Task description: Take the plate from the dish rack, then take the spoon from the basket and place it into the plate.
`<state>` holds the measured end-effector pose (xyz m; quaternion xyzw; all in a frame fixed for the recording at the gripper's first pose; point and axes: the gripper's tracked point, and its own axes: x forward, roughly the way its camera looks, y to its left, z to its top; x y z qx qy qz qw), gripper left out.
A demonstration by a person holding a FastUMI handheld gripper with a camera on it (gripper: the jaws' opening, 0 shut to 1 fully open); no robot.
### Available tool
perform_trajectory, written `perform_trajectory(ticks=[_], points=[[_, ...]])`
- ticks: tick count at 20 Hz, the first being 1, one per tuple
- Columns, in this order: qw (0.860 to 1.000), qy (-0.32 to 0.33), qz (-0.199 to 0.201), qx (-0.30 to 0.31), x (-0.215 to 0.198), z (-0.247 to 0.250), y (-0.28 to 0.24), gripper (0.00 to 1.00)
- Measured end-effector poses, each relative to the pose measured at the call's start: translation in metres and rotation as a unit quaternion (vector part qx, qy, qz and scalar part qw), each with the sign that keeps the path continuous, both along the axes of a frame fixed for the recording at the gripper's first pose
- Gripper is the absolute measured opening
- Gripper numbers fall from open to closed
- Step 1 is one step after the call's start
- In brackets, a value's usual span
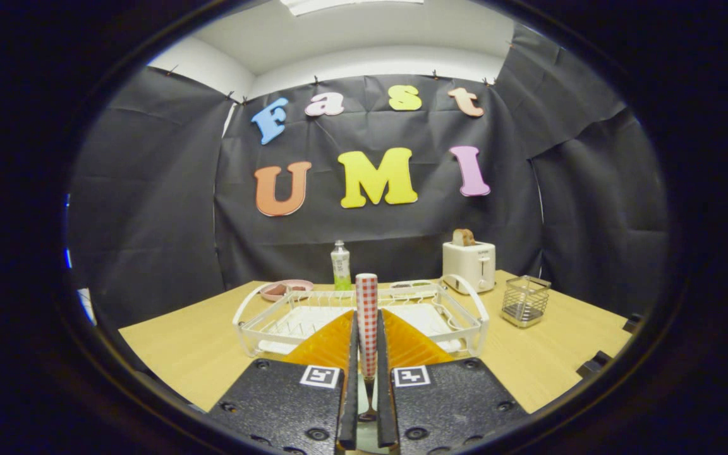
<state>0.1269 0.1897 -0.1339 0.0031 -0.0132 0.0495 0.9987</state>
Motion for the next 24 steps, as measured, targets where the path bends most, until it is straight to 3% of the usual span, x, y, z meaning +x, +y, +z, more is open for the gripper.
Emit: perform_trajectory(ticks=[5, 9, 10, 12, 14, 16, 20, 24], points=[[1.0, 0.002, 0.0, 0.014, 0.001, -0.004, -0.031, 0.23], [1.0, 0.02, -0.017, 0.011, -0.002, -0.002, -0.057, 0.4], [0.999, 0.027, -0.029, 0.009, -0.003, -0.002, -0.067, 0.54], [0.999, 0.037, -0.027, 0.01, -0.007, 0.002, -0.073, 0.69], [0.999, 0.046, -0.016, 0.002, -0.013, 0.008, -0.076, 0.76], [0.998, 0.044, -0.029, -0.02, -0.019, 0.015, -0.089, 0.88], [0.998, 0.02, -0.04, -0.034, -0.044, 0.042, -0.096, 1.0], [0.999, 0.036, -0.028, -0.019, -0.067, 0.059, -0.097, 1.0]])
